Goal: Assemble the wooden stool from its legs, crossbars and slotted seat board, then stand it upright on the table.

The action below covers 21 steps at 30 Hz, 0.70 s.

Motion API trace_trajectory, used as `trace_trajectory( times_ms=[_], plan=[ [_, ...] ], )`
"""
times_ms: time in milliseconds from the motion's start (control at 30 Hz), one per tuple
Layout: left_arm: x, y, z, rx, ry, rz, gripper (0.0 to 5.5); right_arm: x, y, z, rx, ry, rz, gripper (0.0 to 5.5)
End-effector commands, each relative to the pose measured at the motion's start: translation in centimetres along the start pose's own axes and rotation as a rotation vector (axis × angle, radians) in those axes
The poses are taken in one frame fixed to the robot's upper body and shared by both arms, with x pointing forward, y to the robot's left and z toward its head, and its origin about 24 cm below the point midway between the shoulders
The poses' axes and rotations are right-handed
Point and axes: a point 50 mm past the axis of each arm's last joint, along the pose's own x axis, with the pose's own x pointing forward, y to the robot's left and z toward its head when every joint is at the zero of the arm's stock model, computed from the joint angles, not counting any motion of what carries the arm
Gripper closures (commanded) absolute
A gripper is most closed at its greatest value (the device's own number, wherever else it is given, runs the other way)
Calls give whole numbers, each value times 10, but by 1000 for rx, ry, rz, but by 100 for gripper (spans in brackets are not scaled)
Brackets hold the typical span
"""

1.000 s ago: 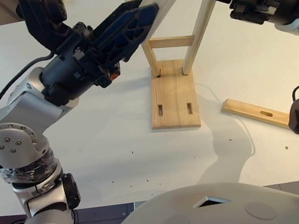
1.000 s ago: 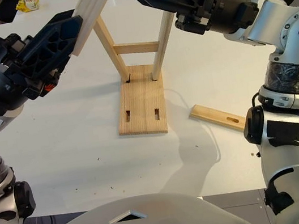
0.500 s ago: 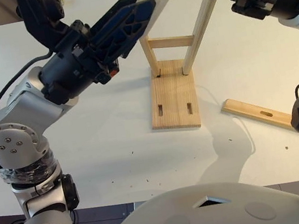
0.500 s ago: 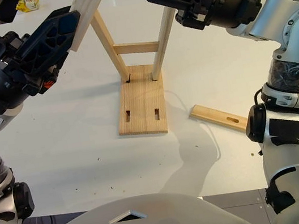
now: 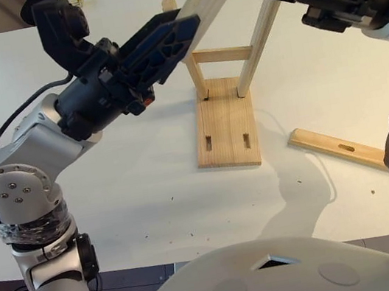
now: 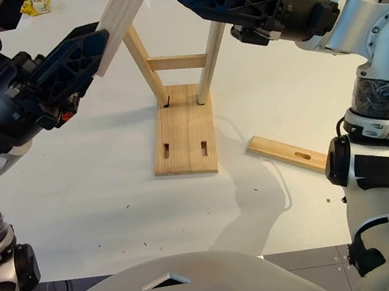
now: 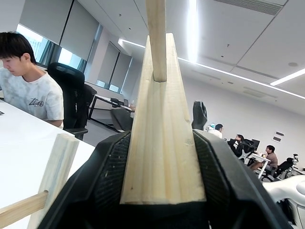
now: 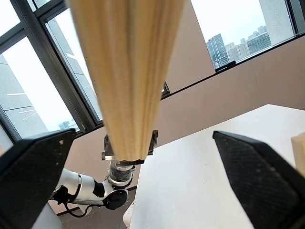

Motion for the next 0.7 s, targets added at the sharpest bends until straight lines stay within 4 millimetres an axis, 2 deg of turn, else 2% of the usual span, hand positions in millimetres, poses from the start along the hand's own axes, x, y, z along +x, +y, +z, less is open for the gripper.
trace_trajectory(
  times_ms=[33,467,700],
  plan=[
    [-3,-5,-3,-1,4,-23,345,2,1,8,-16,20,-5,13],
    [-4,-6,-16,-20,41,-29,345,11,5,6,6,57,59,13],
    [-4,-2,-16,-19,34,-7,345,13,6,6,7,76,83,13]
  ],
)
